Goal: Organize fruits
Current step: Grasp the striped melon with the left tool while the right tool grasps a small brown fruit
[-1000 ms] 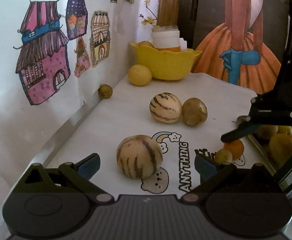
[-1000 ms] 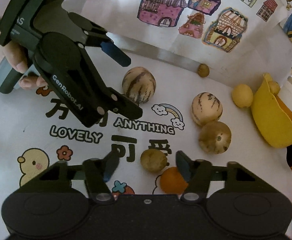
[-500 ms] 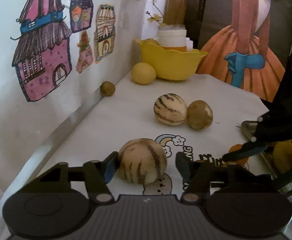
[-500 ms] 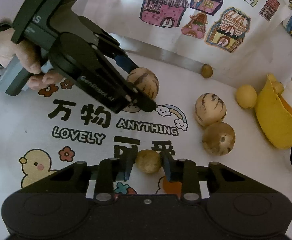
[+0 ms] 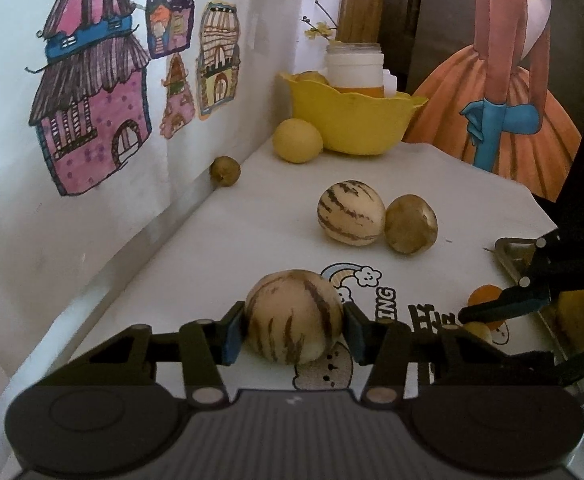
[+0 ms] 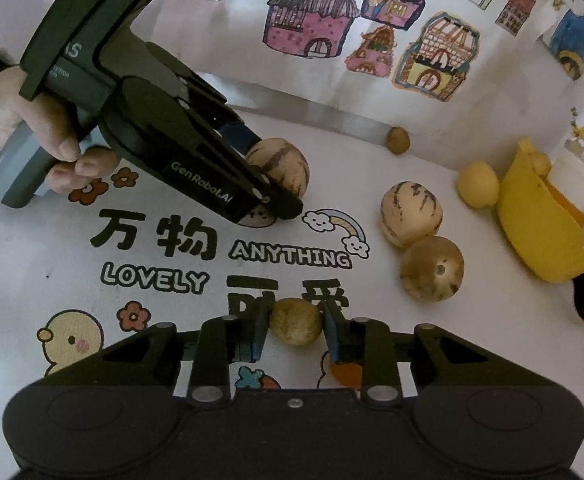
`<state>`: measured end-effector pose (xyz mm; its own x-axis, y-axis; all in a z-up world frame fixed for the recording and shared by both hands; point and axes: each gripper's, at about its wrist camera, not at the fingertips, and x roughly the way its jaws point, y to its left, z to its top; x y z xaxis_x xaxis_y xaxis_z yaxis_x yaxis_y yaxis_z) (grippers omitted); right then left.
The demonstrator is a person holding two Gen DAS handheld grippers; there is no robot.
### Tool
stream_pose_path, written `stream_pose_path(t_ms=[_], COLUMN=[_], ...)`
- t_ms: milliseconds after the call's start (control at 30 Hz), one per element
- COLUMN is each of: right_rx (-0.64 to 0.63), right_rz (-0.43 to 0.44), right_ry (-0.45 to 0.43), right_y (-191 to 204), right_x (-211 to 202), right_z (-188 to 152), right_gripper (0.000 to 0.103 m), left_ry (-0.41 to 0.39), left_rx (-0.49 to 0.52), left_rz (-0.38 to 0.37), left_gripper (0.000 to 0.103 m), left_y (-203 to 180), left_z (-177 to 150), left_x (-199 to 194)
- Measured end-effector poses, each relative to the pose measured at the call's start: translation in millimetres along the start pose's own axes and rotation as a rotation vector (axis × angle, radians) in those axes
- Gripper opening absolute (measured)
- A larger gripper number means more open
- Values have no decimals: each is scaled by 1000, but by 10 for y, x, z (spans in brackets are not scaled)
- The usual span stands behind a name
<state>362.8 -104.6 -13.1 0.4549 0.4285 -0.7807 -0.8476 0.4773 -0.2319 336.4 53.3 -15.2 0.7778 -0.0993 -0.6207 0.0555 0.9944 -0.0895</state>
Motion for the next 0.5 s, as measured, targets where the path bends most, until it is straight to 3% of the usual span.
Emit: stream_pose_path(t_ms=[500], right_rx=[-34], right_rz=[-178], right_ry=[-82], right_y=[410], right_x=[-263], right_z=[-201], right_gripper=[31], left_ry=[1], left_rx=[-78], left_rz=[-87], left_gripper=[54], left_y=[-148], left_z=[-240], left_x=[-383])
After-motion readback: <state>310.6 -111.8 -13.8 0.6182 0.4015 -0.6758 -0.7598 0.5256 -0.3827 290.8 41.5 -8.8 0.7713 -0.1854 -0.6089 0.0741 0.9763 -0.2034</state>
